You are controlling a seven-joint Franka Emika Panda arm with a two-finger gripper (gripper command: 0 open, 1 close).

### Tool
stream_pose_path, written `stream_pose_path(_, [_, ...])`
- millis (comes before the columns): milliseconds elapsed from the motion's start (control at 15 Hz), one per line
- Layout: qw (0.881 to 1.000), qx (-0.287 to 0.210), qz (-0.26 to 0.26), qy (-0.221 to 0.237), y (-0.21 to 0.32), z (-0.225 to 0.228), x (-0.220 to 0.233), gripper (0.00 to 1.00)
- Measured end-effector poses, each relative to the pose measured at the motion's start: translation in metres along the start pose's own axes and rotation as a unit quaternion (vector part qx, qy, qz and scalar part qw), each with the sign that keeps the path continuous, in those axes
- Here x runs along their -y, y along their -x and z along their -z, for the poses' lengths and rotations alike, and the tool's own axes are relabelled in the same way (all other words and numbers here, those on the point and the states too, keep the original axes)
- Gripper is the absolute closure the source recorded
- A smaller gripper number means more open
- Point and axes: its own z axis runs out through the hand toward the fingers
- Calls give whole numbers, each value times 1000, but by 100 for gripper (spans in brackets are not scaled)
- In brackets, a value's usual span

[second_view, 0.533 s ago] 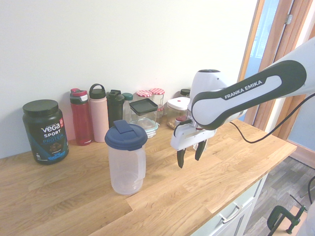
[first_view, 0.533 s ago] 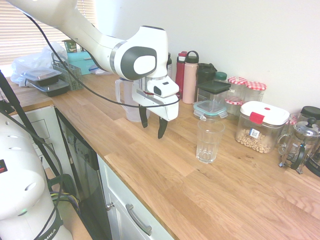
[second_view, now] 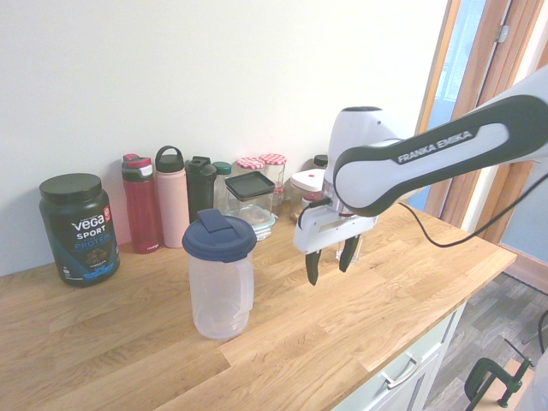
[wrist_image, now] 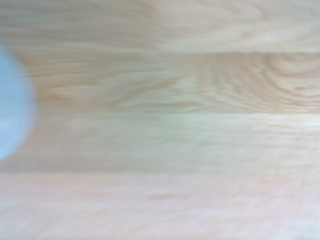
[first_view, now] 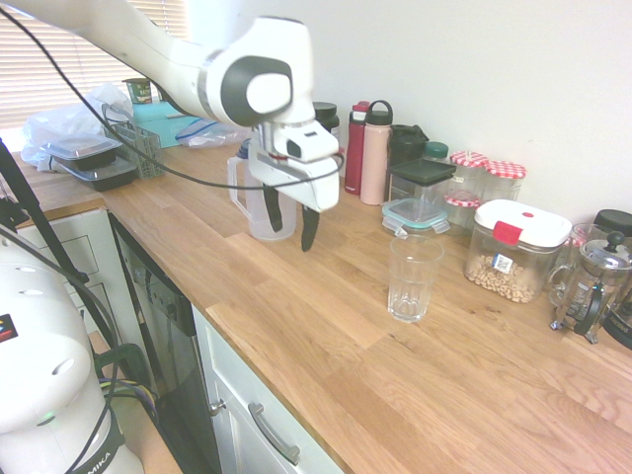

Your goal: Pour me some water

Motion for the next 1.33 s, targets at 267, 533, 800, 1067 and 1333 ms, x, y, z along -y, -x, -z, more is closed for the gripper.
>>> stream_pose_path(267, [999,-26,20,-38,72,66,5,0])
stream_pose_path(533, [995,-59,40,-74,145,78,39,0])
stream_pose_path(800, [993,-82,33,-81,167,64,92,100])
stream_pose_path(1067, [993,-95,7,-76,137,39,129,100])
stream_pose_path(1333, [994,-82,2,-72,134,20,138,100])
